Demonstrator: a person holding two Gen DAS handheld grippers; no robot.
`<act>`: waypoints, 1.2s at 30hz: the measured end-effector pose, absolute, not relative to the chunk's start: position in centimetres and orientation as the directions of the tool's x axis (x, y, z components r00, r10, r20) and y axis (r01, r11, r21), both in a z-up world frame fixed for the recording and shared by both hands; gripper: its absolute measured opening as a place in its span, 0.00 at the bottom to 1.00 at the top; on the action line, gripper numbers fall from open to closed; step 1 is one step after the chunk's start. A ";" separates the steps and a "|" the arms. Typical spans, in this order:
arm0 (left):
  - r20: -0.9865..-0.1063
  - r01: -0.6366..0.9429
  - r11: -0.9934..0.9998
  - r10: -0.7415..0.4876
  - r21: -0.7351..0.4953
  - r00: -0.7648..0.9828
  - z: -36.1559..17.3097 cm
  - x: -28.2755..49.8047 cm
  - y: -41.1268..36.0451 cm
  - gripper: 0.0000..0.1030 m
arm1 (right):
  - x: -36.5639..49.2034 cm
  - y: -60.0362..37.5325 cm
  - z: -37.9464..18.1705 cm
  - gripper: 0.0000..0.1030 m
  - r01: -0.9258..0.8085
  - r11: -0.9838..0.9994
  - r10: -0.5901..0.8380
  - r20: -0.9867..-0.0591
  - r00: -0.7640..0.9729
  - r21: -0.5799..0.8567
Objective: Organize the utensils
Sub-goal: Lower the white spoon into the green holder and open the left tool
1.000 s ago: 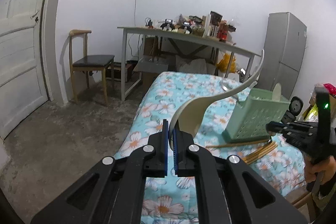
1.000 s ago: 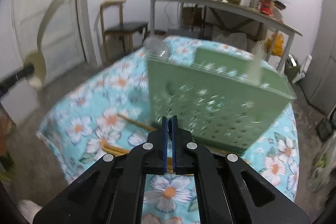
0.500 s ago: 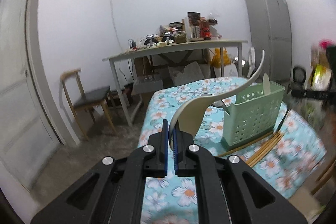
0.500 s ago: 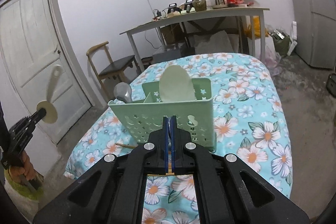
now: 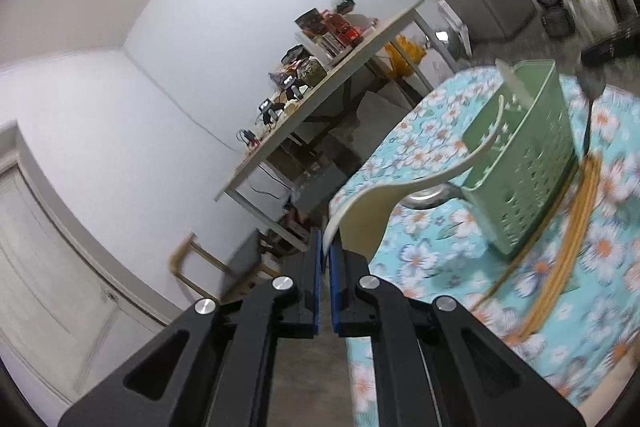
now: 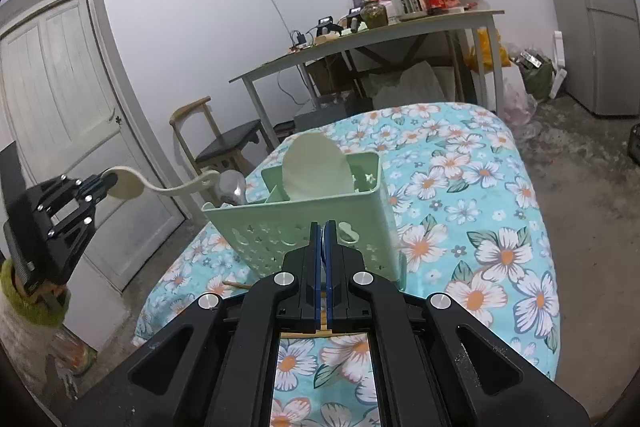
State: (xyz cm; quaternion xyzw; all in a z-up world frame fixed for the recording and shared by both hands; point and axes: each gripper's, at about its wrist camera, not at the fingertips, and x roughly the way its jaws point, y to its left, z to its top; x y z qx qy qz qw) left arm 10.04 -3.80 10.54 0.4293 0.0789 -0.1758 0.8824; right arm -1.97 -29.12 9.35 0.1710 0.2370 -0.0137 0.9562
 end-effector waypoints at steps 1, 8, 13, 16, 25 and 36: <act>-0.287 0.369 0.540 -0.233 0.757 0.929 10.5 10.3 -4.2 0.04 | -2.0 -29.3 9.3 0.00 0.105 0.940 0.058 -0.455 0.888 0.325; -0.239 0.292 0.350 -0.187 0.890 0.953 9.3 11.9 -5.8 0.04 | -2.5 -30.0 9.2 0.00 0.092 0.932 0.077 -0.439 0.895 0.351; -0.210 0.250 0.253 -0.173 0.935 0.962 8.9 12.7 -6.9 0.04 | -2.5 -30.0 9.1 0.00 0.089 0.931 0.081 -0.439 0.895 0.354; -0.203 0.235 0.183 -0.177 0.955 0.963 8.3 13.0 -7.7 0.04 | -2.5 -30.1 9.1 0.00 0.088 0.931 0.082 -0.438 0.895 0.355; -0.215 0.254 0.166 -0.219 0.953 0.952 9.1 13.0 -10.4 0.14 | -2.4 -30.1 8.9 0.00 0.087 0.926 0.090 -0.438 0.895 0.367; -0.339 0.465 0.375 -0.357 0.802 0.871 11.3 12.6 -11.8 0.17 | -2.3 -30.4 8.9 0.00 0.098 0.922 0.082 -0.436 0.896 0.375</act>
